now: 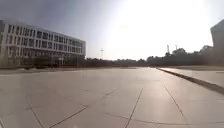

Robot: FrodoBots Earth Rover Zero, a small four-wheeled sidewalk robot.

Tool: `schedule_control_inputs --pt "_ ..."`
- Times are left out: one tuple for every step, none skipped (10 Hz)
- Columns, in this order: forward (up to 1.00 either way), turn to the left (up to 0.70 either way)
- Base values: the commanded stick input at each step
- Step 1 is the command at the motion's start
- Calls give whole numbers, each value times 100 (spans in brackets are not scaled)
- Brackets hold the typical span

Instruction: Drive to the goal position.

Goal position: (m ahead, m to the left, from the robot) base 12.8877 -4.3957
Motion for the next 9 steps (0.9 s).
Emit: schedule_control_inputs --pt "7 0" --pt "8 1" --pt "8 1" --pt "8 0" --pt "8 1" --pt "8 1" --pt "7 1" --pt "7 0" --pt "8 0"
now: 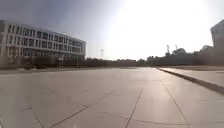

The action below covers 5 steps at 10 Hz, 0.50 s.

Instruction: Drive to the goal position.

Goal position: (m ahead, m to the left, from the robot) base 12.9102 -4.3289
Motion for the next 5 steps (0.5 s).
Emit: schedule_control_inputs --pt "8 0" --pt "8 1" --pt "7 0" --pt "7 0" --pt "8 1"
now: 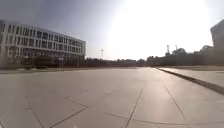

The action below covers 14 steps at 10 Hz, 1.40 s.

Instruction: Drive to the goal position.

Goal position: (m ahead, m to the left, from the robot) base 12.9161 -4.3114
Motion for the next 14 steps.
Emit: schedule_control_inputs --pt "8 1" --pt "7 1" --pt "8 1" --pt "8 0" --pt "8 1" --pt "8 1" --pt "7 0" --pt "7 1" --pt "8 1" --pt "8 0" --pt "8 1" --pt "8 1" --pt "8 1" --pt "8 0"
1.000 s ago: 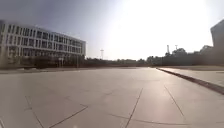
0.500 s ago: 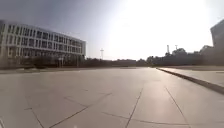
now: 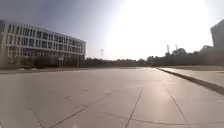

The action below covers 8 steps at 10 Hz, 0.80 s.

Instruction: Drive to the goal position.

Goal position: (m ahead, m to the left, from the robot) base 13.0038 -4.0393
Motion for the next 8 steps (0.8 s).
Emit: schedule_control_inputs --pt "7 1" --pt "7 1" --pt "8 1" --pt "9 1" --pt "9 0" --pt "9 1" --pt "9 1" --pt "9 1"
